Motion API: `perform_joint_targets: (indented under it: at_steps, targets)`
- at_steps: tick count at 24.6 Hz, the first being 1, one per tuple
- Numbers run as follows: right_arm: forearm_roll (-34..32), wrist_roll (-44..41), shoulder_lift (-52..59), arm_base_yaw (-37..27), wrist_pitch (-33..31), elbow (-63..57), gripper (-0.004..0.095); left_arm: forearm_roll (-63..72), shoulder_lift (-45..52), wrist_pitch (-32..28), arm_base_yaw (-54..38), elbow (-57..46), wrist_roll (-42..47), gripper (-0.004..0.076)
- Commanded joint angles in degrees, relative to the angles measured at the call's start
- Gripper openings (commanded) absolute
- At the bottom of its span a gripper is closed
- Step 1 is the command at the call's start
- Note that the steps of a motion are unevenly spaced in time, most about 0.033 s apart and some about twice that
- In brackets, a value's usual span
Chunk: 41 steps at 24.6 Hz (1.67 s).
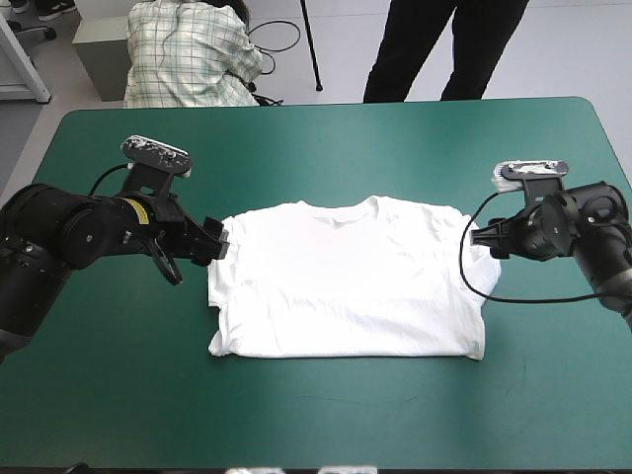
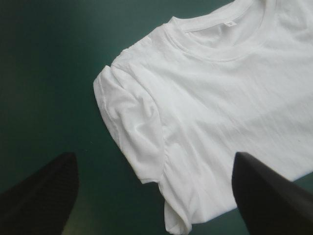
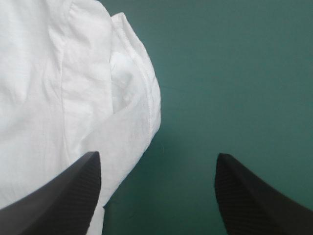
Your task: Fold the cloth
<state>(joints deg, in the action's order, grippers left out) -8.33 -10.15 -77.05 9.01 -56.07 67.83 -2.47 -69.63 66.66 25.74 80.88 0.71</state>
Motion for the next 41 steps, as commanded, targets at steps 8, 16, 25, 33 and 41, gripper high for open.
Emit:
perform_joint_targets:
  at_steps: [8, 16, 25, 33, 41]
  targets:
    - [0.4, 0.0, -14.3, -2.5, 6.6, 1.7, 0.0484, 0.1, 1.3, 2.4, 0.4, 2.0, 0.5, 0.0617]
    - [6.0, 5.5, -24.3, -3.6, 6.5, 1.7, 0.0389, -0.3, 1.3, 3.9, 0.4, 2.0, 2.7, 0.0617]
    - [8.0, 6.3, -24.2, -3.6, 4.7, 4.2, -0.0017, -1.9, 1.3, 7.0, 0.4, 2.0, 2.8, 0.0616]
    - [22.9, 16.4, -16.5, -1.4, 3.2, 10.4, -0.0017, -2.7, 1.3, 6.3, 0.4, 2.0, 2.8, 0.0616]
    - [22.6, 16.4, -22.1, 3.9, 3.6, 10.0, -0.0017, -2.5, 1.3, 6.6, 0.4, 2.0, 2.8, 0.0616]
